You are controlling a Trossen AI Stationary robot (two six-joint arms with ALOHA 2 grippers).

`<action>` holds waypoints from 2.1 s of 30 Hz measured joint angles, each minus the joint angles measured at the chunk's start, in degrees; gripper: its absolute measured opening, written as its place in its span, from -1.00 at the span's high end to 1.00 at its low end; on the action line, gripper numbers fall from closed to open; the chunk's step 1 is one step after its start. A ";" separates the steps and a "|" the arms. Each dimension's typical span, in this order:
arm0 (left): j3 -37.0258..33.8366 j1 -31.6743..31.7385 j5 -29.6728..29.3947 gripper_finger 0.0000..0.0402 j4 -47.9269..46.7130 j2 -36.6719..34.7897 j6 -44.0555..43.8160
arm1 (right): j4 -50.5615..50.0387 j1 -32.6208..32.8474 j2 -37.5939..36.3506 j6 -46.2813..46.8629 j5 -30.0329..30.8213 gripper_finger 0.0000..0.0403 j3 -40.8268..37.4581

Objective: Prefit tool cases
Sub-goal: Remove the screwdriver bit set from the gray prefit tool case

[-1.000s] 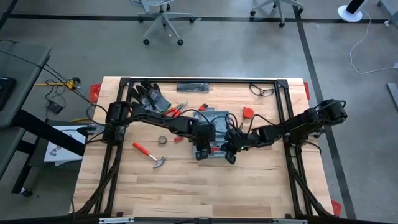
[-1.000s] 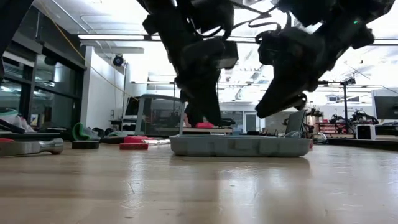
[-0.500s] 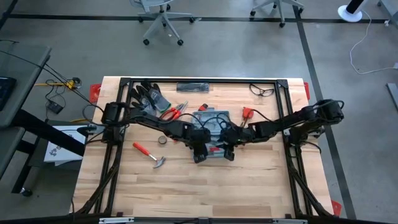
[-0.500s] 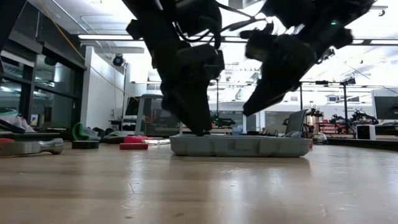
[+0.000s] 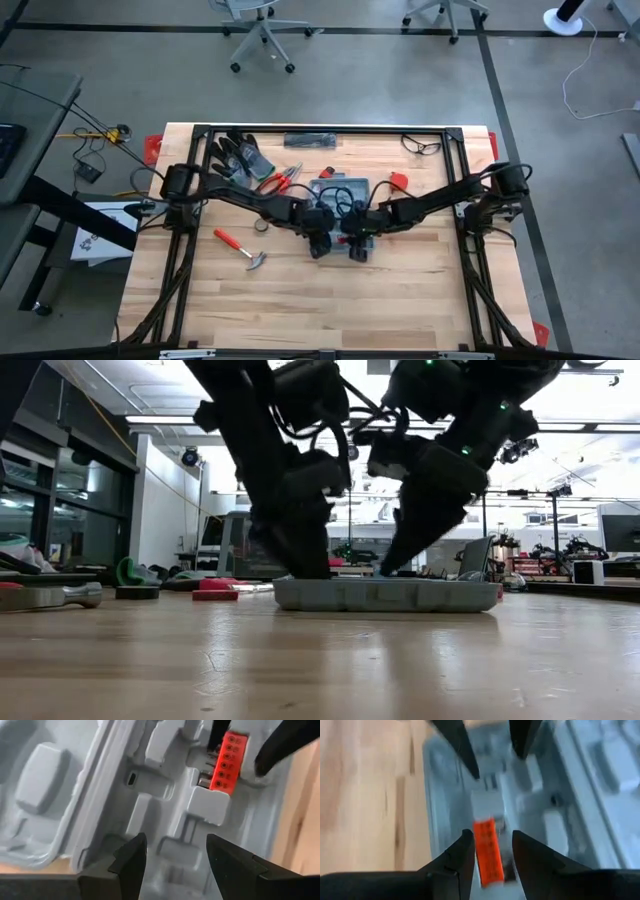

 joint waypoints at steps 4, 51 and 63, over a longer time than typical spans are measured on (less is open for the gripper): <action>0.12 0.01 1.11 0.03 1.88 2.10 0.13 | -1.34 0.10 0.29 -1.49 0.30 0.37 -0.02; 0.11 -0.24 0.96 0.03 5.12 3.66 2.27 | -5.23 1.48 5.09 1.51 -2.47 0.37 0.20; 0.07 -0.26 0.63 0.03 4.72 3.55 2.71 | -4.08 3.17 7.70 -1.00 2.64 0.37 0.64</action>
